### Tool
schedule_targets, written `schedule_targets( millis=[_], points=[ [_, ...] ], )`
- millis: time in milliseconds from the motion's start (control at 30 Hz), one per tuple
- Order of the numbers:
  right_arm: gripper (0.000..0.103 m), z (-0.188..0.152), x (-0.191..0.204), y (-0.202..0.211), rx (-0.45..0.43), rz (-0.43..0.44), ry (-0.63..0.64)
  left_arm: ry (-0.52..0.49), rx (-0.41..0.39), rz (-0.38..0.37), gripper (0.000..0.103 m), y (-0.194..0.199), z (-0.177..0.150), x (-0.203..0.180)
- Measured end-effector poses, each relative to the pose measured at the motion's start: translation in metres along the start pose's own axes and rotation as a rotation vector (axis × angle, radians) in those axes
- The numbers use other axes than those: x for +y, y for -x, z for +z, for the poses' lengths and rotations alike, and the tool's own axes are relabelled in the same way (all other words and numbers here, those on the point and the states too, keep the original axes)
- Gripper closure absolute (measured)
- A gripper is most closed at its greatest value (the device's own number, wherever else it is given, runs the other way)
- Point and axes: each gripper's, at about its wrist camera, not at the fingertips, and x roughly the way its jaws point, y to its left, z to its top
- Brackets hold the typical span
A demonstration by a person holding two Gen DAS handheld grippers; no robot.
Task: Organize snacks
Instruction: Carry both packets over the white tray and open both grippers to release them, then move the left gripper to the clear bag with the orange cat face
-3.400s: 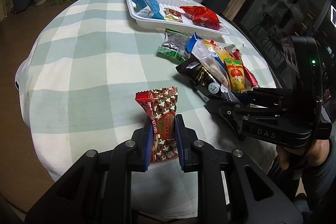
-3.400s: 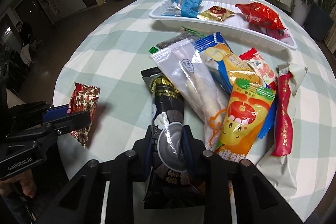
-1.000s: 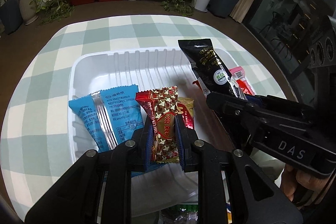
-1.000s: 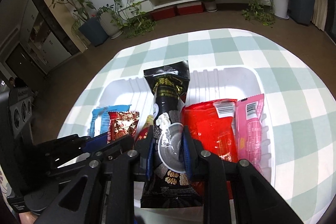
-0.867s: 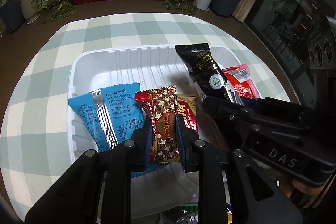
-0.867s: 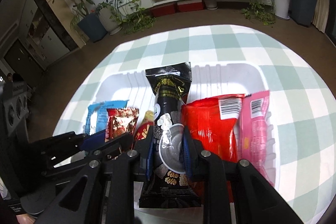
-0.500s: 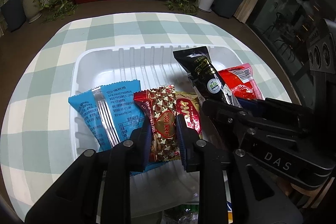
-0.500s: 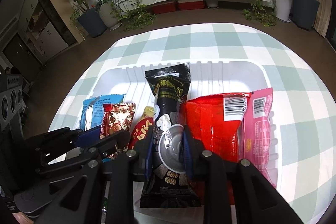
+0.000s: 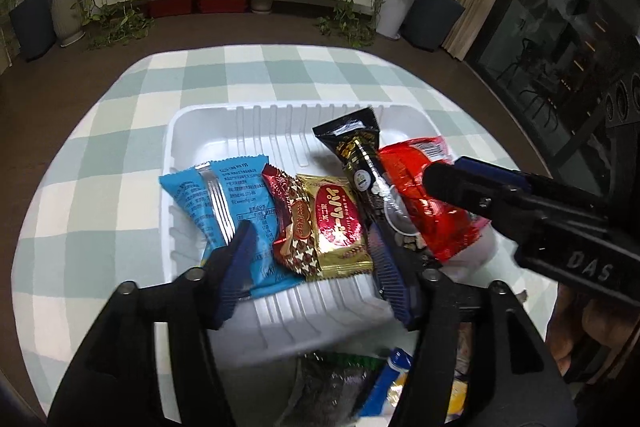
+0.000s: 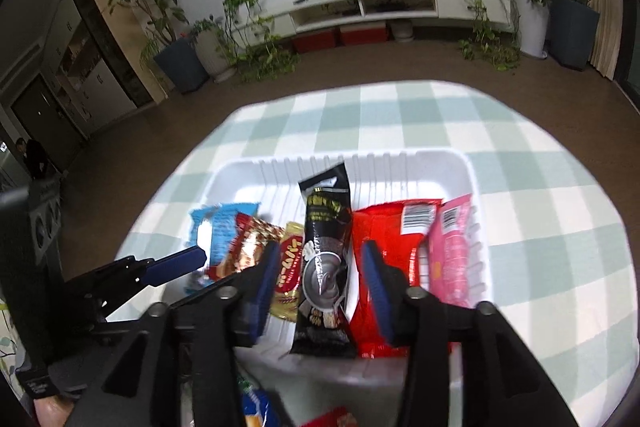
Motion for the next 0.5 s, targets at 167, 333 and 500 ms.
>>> schedule_targets(
  millis=[167, 333, 500],
  points=[
    [0.017, -0.018, -0.007, 0.055, -0.068, 0.074, -0.037, -0.024, -0.044, -0.038, 0.013, 0.039, -0.019, -0.005],
    [0.006, -0.062, -0.015, 0.109, -0.124, 0.13, -0.035, -0.207, 0.014, -0.114, 0.008, 0.064, -0.061, -0.024],
    [0.005, -0.122, -0.025, 0.141, -0.12, 0.175, -0.065, -0.429, 0.079, -0.177, 0.007, 0.075, -0.109, -0.048]
  ],
)
